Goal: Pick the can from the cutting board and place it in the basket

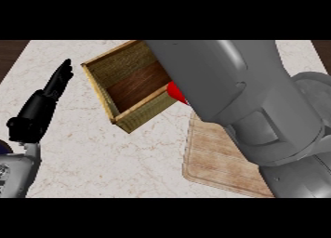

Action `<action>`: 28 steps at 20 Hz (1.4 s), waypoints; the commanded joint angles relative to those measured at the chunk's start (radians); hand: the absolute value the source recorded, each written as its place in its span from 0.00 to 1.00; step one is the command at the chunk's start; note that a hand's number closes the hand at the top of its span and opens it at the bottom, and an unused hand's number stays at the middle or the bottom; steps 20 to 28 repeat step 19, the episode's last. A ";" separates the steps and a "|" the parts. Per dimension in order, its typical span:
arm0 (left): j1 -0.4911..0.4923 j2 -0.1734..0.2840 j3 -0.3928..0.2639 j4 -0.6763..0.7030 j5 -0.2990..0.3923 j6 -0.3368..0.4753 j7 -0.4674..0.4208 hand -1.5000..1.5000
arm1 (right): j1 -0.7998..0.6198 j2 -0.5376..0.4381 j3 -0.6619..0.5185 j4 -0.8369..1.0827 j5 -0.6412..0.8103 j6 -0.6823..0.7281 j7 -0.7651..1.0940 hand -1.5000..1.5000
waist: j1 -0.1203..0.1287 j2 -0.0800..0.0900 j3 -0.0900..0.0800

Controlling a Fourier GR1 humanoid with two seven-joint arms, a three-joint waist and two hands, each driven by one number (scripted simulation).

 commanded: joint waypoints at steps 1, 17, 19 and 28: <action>-0.021 -0.031 -0.018 0.002 -0.020 0.022 0.019 0.50 | -0.015 0.009 0.032 0.040 -0.026 -0.156 0.105 0.00 | 0.001 0.005 0.000; 0.039 0.019 0.064 0.014 -0.006 0.030 0.006 0.50 | 0.080 -0.119 -0.060 -0.170 0.281 -0.649 0.191 0.00 | -0.104 -0.027 0.005; 0.089 0.005 0.046 -0.014 -0.004 0.024 -0.009 0.50 | 0.085 -0.126 -0.071 -0.218 0.311 -0.629 0.226 0.00 | -0.108 -0.041 0.006; 0.089 0.005 0.046 -0.014 -0.004 0.024 -0.009 0.50 | 0.085 -0.126 -0.071 -0.218 0.311 -0.629 0.226 0.00 | -0.108 -0.041 0.006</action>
